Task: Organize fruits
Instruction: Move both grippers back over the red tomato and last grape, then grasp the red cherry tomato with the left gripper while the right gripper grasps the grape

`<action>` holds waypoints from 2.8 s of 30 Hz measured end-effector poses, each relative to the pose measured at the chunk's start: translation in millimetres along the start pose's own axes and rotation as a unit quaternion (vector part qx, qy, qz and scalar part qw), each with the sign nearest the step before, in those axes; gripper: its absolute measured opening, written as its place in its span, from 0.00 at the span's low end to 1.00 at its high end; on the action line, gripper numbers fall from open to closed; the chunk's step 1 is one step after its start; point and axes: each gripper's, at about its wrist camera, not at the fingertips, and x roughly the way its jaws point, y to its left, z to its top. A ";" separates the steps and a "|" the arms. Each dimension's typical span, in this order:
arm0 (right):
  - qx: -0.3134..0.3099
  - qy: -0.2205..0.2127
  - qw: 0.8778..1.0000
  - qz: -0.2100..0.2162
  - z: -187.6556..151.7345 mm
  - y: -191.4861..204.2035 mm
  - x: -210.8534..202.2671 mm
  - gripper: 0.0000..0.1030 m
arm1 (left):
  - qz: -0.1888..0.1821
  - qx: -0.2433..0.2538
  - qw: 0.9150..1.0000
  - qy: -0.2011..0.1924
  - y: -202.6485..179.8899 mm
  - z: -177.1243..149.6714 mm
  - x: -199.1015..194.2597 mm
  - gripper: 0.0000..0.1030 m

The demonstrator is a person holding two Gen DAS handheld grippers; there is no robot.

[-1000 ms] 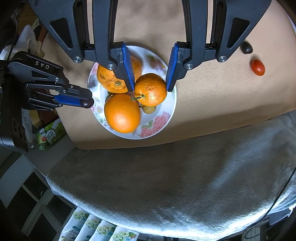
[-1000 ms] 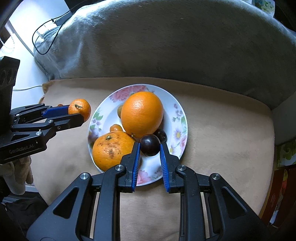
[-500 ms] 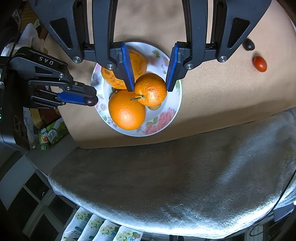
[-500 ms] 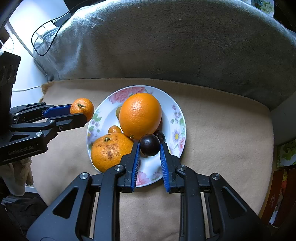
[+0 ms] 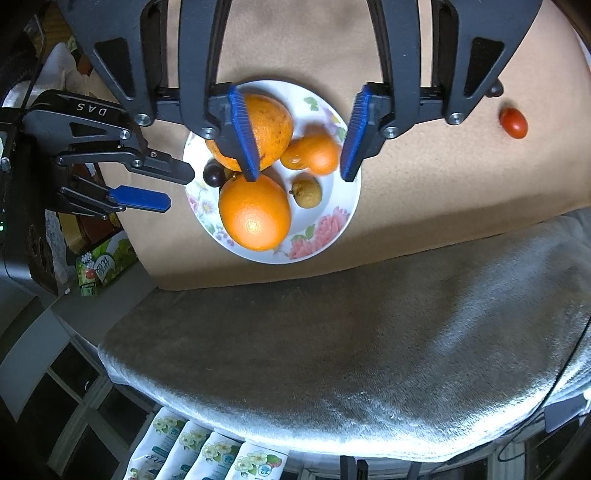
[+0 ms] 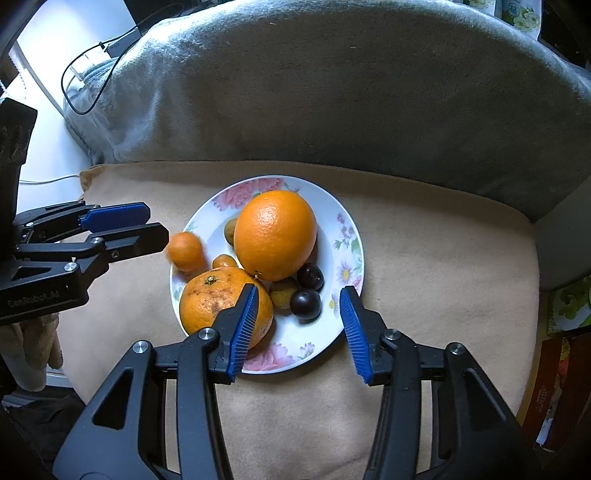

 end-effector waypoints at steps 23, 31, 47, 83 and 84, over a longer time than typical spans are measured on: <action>-0.001 -0.002 1.000 0.004 0.9 5.1 -0.2 0.78 | 0.018 -0.002 1.000 -0.016 -0.7 -1.0 -10.9 0.72; -0.006 -0.003 1.000 0.001 5.0 14.0 1.1 0.78 | 0.028 -0.004 0.999 -0.033 2.4 -3.6 -22.4 0.72; -0.028 -0.023 0.999 -0.004 31.0 46.6 1.2 0.78 | 0.061 -0.041 0.995 -0.067 35.7 -26.2 -51.7 0.72; -0.212 0.005 0.972 0.103 28.1 230.2 72.0 0.58 | 0.023 -0.253 0.967 -0.005 215.6 -83.8 -34.9 0.53; -0.213 0.008 0.971 0.105 27.7 232.6 75.1 0.58 | 0.022 -0.254 0.967 -0.002 216.7 -83.5 -32.5 0.52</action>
